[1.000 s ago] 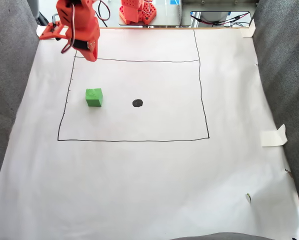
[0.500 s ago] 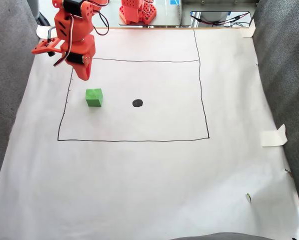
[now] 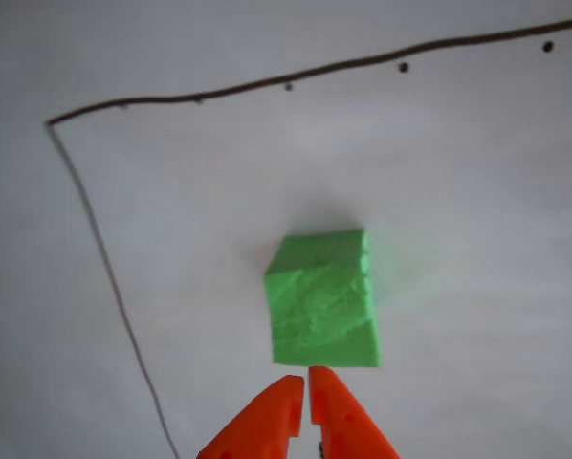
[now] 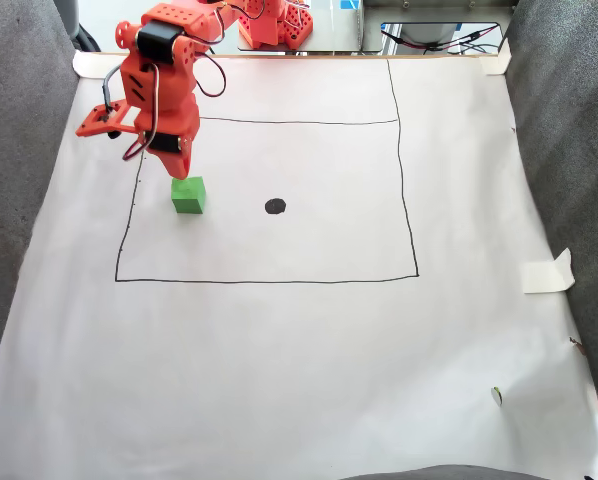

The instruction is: Grasp the colored block, Place it on the black dot, and then return the arm to the default position.

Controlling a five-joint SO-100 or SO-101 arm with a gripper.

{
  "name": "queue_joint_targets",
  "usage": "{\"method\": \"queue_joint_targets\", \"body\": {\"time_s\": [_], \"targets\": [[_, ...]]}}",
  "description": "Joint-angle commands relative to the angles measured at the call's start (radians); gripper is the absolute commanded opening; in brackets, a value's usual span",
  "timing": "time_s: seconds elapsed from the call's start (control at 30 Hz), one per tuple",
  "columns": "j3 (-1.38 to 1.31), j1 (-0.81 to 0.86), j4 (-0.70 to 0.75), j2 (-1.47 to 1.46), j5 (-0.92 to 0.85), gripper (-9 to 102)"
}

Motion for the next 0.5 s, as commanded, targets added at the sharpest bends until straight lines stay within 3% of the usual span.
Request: {"method": "queue_joint_targets", "body": {"time_s": [0.0, 0.2, 0.47], "targets": [[-0.043, 0.002, -0.002, 0.021, -0.006, 0], [-0.043, -0.005, 0.043, 0.023, -0.034, 1], [-0.031, -0.008, 0.112, 0.009, -0.028, 19]]}}
